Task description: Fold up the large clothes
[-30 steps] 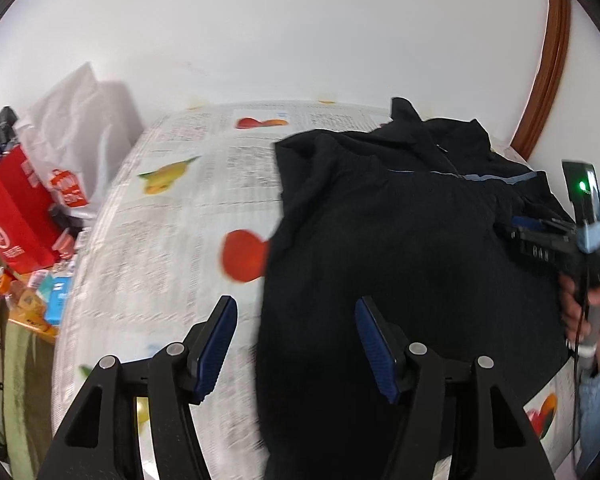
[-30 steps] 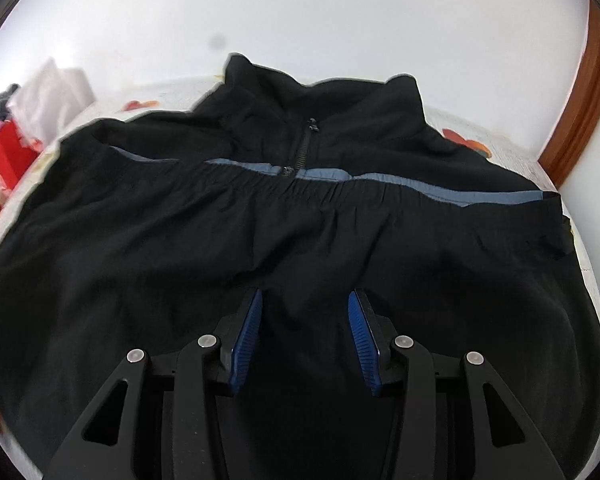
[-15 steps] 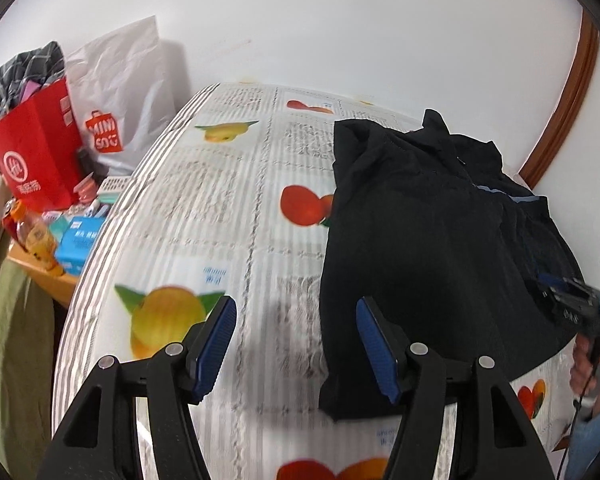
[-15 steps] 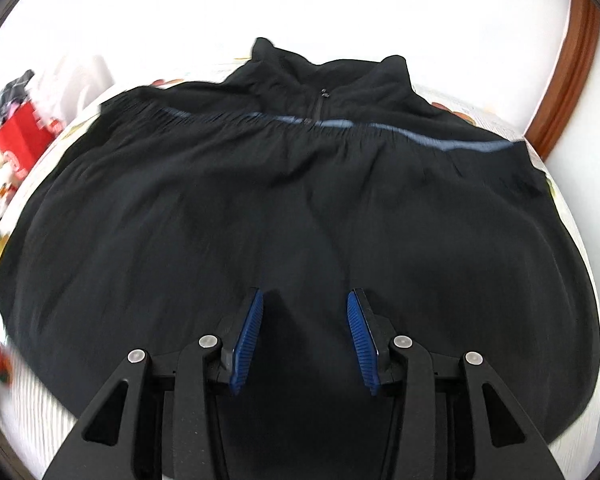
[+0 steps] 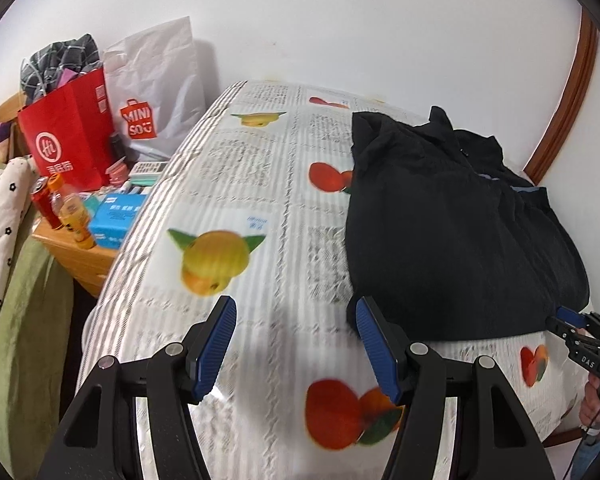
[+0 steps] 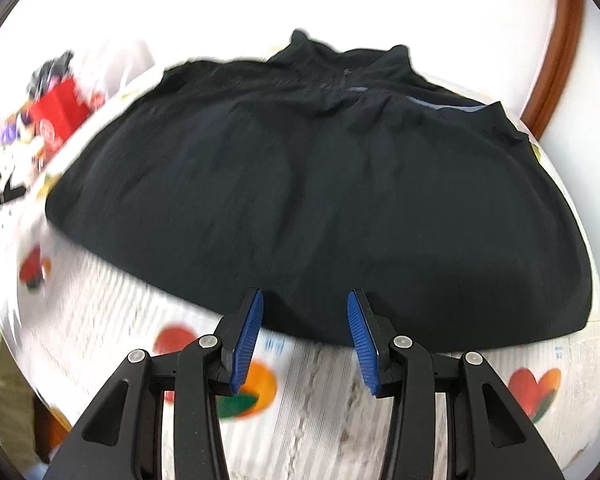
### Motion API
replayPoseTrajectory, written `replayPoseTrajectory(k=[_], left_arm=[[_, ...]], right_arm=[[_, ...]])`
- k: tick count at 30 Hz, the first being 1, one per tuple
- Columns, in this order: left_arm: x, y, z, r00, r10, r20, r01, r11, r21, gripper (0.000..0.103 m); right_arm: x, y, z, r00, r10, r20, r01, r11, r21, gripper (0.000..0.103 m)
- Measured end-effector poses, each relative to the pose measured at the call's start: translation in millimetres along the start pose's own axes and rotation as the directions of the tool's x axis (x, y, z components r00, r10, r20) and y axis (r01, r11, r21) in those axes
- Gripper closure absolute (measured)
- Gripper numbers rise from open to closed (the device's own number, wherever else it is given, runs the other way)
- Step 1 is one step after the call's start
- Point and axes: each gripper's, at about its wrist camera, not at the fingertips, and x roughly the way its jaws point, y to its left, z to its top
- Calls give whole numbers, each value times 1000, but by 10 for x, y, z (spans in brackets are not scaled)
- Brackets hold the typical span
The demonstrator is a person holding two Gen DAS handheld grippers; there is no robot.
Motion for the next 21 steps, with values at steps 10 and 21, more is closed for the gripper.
replayPoseTrajectory(k=[10,21], left_arm=[[-116,192,-306,999,36,-31,-36,999,-19,43],[-166,431,-411,999,27,-22,-28,999,-41,42]], right_arm=[[-40,452,260,988,90,124,-86,996,-39,56],[140,1393,326,977,199,77,-178,958,-223,50]])
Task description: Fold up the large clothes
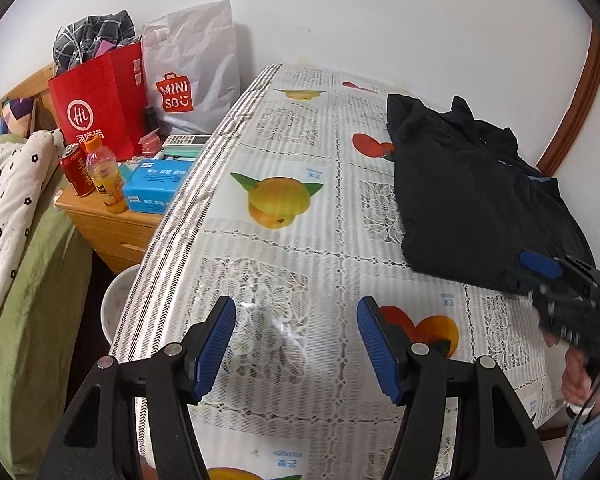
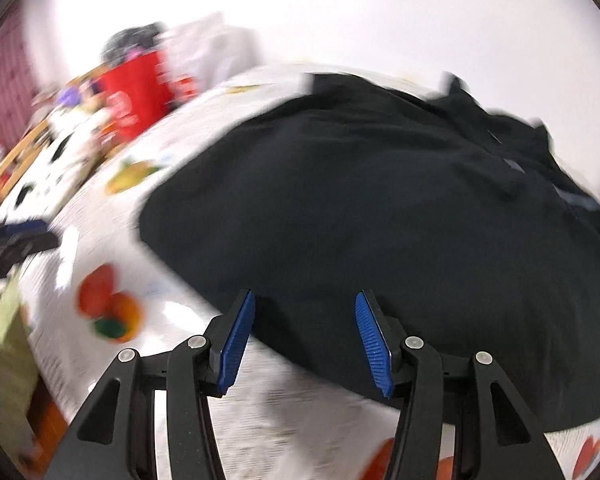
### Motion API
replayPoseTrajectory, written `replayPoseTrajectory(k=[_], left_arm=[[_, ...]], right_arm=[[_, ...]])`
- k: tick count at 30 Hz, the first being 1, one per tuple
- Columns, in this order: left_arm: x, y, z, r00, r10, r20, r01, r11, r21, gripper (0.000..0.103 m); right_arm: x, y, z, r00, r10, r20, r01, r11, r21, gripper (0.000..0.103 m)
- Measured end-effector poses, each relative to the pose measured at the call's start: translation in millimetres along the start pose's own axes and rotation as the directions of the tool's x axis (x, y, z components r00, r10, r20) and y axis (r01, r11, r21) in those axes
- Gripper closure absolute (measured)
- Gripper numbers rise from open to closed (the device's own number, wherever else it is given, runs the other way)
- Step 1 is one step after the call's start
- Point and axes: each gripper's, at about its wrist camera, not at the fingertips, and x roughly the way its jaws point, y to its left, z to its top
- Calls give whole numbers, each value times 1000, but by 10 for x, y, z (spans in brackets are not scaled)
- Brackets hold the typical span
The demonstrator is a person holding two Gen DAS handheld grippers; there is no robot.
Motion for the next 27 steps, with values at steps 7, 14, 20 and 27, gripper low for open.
replayPoseTrajectory(k=[7,14,20,27], left_arm=[[66,136,-18,999,-37,-5,37,999,-26,41],[173,153,-76,996,-83,-17,82,996,-43,41],[221,137,-81,994,-106,-9,106,993,-44,41],[248,74,-44,994,-113,-12,112,993,-43,41]], right_arm=[[103,537,108,1000,-15,16,18,979,-204,28],[379,747,246,997,-78,17,79,951,-300,28],[521,839,413,999,-43,9,44,953,-298,47],[529,760,605,1000,-28,2,28,975,-220,91]])
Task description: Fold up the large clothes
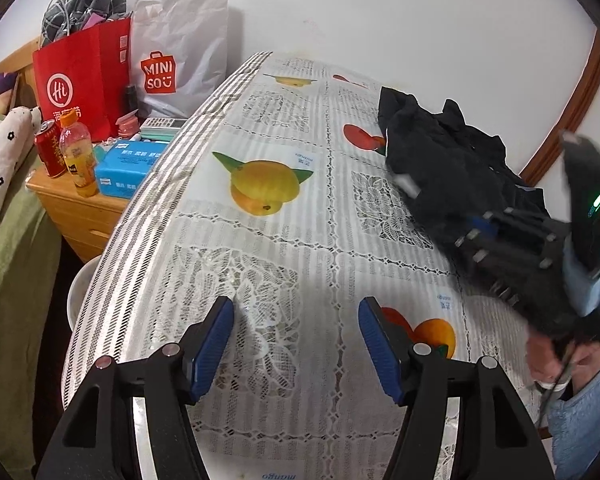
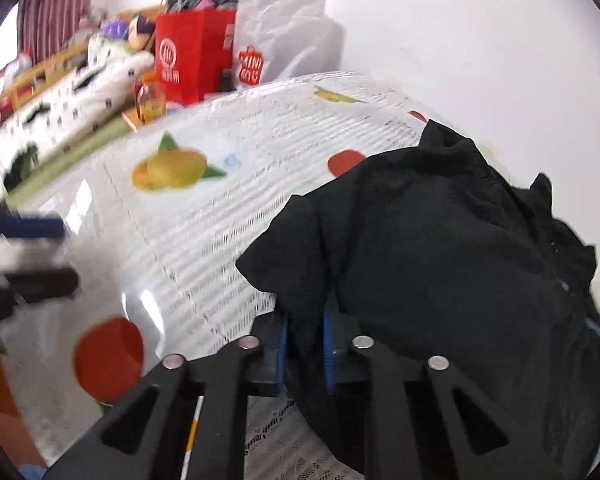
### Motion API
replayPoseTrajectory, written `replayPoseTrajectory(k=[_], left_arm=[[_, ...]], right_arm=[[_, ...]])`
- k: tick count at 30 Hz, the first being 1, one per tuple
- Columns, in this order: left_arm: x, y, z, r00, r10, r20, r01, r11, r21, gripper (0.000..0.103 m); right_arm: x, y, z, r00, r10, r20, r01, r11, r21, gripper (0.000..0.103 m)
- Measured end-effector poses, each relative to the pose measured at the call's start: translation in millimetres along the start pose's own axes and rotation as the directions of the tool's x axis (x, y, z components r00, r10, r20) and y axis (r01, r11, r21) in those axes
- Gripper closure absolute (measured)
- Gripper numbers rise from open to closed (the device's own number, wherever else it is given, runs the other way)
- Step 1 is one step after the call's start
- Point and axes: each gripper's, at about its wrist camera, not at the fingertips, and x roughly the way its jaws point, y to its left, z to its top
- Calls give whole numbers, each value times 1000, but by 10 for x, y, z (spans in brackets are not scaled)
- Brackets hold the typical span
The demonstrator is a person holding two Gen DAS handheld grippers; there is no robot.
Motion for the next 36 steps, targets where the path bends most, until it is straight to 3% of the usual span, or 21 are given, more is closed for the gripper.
replayPoseTrajectory(k=[4,8,12,19,27,31,36], left_arm=[[-8,-107,77,1000,2,8,-2,1000,25,40],[-49,-222,180,999,7,32,-8,999,45,40],[-64,-386,281,999,-9,49,6,998,66,41],[-96,-867,388,998,-31,57,22,987,162,41],[28,-1518,325,996,-84,32,72,961,267,41],[165,-1851,228,993,-118,5,111,943,313,40],[384,-2249,83,987,-155,-33,156,922,354,40]], right_arm=[[-424,-338,85,991,27,134,-42,993,113,93],[-878,-906,-5,970,-31,243,-34,965,259,93],[-1151,-1521,-279,952,-125,281,-3,909,417,94],[-1193,-2132,-823,952,-218,214,72,841,537,94],[-1017,-2422,-1444,972,-226,58,149,791,593,88],[-1102,-2449,-1709,962,-273,21,211,790,576,85],[-1294,-2664,-2085,942,-335,-29,288,760,582,83]])
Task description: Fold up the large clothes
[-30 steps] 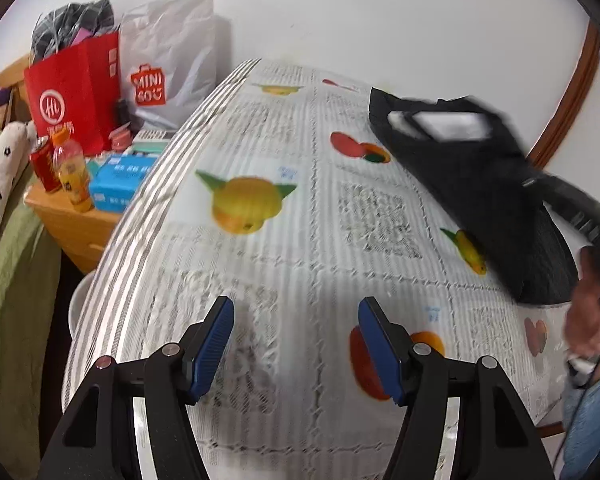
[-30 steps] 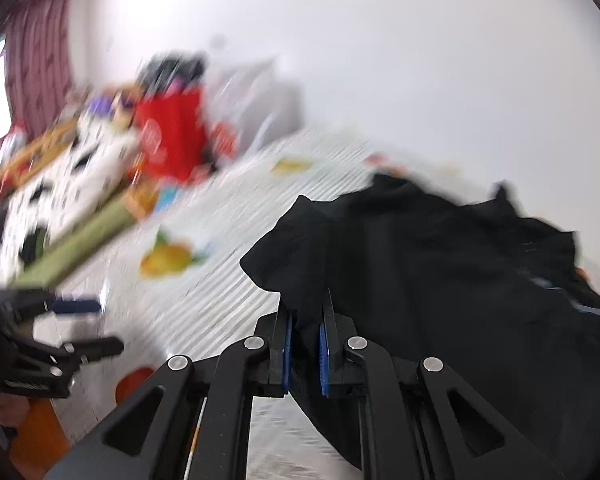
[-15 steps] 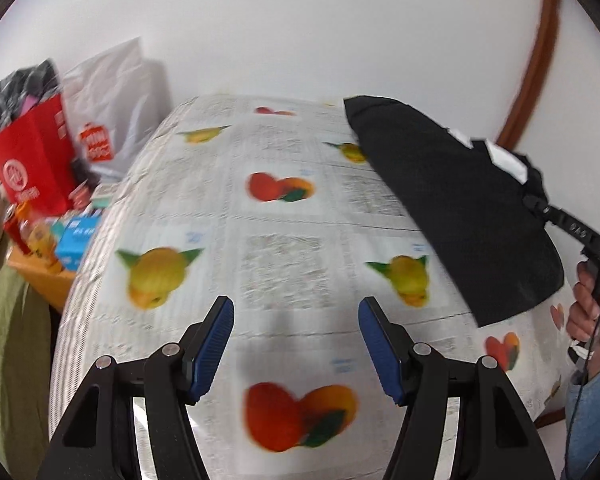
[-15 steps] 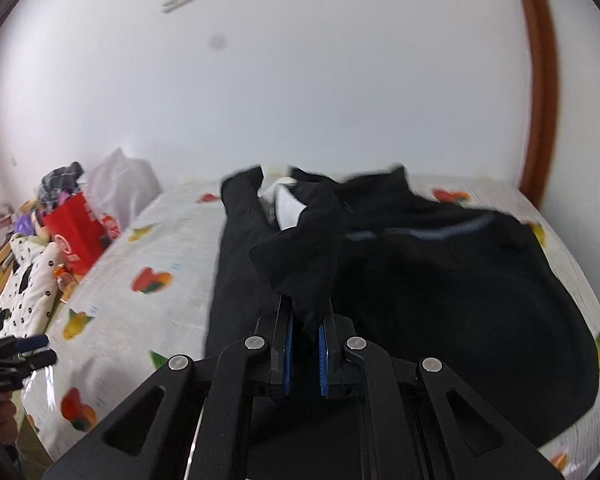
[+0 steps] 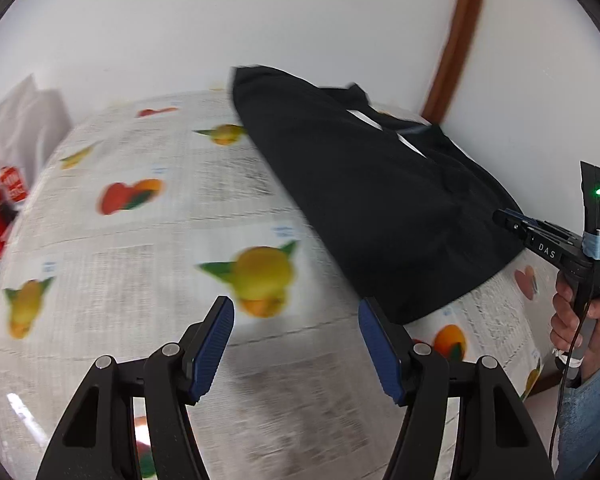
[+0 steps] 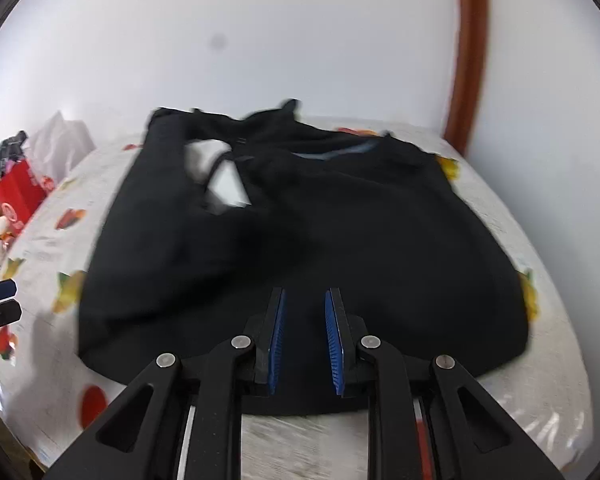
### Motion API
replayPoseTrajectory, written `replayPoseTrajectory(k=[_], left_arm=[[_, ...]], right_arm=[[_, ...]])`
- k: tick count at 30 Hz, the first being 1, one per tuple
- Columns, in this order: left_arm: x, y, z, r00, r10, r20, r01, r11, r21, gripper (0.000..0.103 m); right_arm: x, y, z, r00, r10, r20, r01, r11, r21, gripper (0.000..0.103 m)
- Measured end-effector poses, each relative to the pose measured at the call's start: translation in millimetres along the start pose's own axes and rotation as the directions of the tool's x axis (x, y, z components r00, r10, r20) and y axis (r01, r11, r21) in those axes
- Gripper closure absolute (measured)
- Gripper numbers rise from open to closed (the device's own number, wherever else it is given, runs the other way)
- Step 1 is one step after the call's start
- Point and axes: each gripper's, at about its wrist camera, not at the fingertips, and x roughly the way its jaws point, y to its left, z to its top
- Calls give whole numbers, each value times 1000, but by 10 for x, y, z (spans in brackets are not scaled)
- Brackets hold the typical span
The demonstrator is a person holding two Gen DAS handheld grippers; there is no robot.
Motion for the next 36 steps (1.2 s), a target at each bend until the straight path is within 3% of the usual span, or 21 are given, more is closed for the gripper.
replayPoseTrajectory(k=[7,13,16,21,24,29,36], left_arm=[[402,-367,-32,998,-41,-50,42,999,13,41],[577,-489,-21,997,-47,-64,48,999,12,43],[630,-558,1,998,-22,-56,24,999,31,51],[624,-607,-27,1000,11,-24,-10,999,32,75],[571,-579,-40,1000,28,-8,-28,999,27,92],[466,-291,-73,1000,30,-1,-30,998,-47,97],[217,239,-180,997,75,15,-73,991,-115,99]], right_arm=[[228,-481,-220,993,-58,-99,61,998,29,82],[305,-515,-275,993,-53,-104,53,999,-2,81],[339,-479,-254,992,-66,-107,65,998,-18,81],[342,-439,-241,991,-79,-111,75,996,-39,81],[347,-375,-235,990,-86,-112,79,995,-63,84],[364,-182,-207,991,-53,-120,44,996,-82,93],[439,285,-92,990,25,-138,-42,992,-118,96]])
